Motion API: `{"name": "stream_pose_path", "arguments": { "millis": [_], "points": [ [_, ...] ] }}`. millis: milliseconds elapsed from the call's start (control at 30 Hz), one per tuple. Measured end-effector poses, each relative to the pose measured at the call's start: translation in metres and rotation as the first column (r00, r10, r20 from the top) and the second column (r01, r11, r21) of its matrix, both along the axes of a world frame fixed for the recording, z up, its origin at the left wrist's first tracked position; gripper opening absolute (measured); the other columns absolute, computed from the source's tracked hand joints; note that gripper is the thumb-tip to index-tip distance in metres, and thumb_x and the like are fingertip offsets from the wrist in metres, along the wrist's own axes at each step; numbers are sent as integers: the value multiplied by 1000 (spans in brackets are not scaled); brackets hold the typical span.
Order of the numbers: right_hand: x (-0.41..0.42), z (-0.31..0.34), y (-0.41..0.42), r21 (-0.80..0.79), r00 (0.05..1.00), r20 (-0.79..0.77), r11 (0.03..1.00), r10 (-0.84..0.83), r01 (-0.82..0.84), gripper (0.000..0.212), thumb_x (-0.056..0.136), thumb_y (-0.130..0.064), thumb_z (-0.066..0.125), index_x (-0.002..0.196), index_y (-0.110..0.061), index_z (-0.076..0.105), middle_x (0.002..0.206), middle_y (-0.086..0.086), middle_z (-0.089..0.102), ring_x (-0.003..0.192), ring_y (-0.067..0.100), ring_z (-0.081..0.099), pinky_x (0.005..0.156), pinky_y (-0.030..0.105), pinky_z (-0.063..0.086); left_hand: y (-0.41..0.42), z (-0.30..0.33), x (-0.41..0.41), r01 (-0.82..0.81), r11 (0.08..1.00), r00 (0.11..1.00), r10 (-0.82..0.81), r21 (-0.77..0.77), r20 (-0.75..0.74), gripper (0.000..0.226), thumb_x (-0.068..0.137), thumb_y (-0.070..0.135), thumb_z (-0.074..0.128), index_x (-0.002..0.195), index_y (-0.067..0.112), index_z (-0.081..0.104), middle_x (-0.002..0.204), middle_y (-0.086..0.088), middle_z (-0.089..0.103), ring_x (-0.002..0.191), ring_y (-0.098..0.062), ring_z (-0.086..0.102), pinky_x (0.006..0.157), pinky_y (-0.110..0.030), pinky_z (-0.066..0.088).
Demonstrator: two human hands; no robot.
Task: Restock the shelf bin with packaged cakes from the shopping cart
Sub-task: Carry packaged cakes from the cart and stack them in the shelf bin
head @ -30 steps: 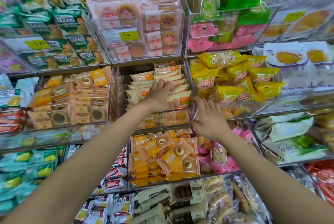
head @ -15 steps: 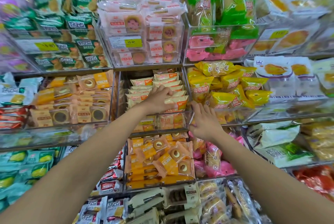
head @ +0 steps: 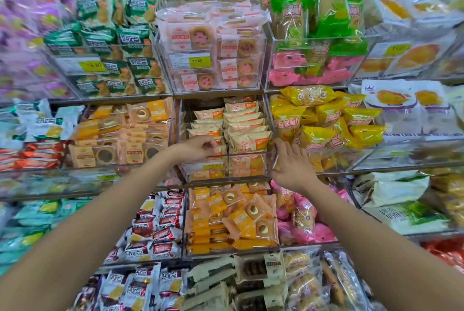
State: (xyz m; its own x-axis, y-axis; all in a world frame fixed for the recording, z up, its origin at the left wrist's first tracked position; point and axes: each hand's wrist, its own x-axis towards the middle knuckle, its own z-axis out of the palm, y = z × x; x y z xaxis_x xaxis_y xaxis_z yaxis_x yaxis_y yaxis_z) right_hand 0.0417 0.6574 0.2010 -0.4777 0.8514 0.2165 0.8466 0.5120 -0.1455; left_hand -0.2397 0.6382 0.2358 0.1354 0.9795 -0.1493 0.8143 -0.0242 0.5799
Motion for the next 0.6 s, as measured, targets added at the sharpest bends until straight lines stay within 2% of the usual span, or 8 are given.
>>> {"name": "stream_pose_path", "arguments": {
  "millis": [100, 267, 333, 433, 500, 600],
  "points": [
    [0, 1, -1, -5, 1000, -9, 1000, -8, 8, 78, 82, -39, 56, 145, -9, 20, 138, 12, 40, 126, 31, 35, 101, 40, 23, 1, 6, -1, -3, 999, 999, 1, -42, -33, 5, 92, 32, 57, 87, 31, 55, 93, 12, 57, 87, -5, 53, 74, -18, 40],
    [-1, 0, -3, 11, 1000, 4, 1000, -19, 19, 76, 85, -43, 52, 145, -9, 19, 140, 11, 39, 127, 31, 35, 102, 40, 23, -1, 4, 1, -17, 1000, 999, 17, 0, 38, 6, 91, 29, 59, 89, 25, 60, 91, 14, 58, 88, -5, 53, 70, -10, 38],
    [-1, 0, -2, 11, 1000, 13, 1000, -29, 29, 74, 87, -44, 50, 145, -10, 19, 140, 11, 38, 128, 30, 35, 103, 40, 23, 2, 4, 7, -33, 998, 999, 33, -55, -3, 6, 92, 30, 58, 90, 25, 61, 95, 12, 58, 90, -4, 52, 73, -13, 38],
    [-3, 0, -2, 2, 999, 15, 999, -38, 38, 73, 88, -45, 48, 145, -10, 18, 140, 11, 38, 129, 31, 34, 105, 41, 23, 13, 10, 15, -57, 990, 993, 43, -127, -108, 6, 92, 27, 57, 90, 25, 63, 103, 8, 56, 98, -8, 49, 86, -22, 37],
    [-3, 1, -3, -7, 999, 14, 999, -47, 47, 72, 88, -45, 47, 145, -10, 18, 140, 11, 39, 128, 31, 35, 106, 42, 24, 19, 13, 18, -74, 981, 991, 52, -182, -121, 5, 91, 23, 59, 94, 23, 64, 107, 4, 55, 102, -11, 47, 91, -24, 36],
    [-4, 1, -3, -2, 998, 25, 999, -54, 54, 73, 87, -43, 49, 144, -9, 20, 140, 12, 39, 128, 32, 35, 106, 42, 24, 23, 8, 23, -85, 980, 986, 57, -177, -156, 15, 92, 20, 57, 105, 14, 64, 115, -2, 56, 105, -15, 48, 88, -24, 36]
  ]
}}
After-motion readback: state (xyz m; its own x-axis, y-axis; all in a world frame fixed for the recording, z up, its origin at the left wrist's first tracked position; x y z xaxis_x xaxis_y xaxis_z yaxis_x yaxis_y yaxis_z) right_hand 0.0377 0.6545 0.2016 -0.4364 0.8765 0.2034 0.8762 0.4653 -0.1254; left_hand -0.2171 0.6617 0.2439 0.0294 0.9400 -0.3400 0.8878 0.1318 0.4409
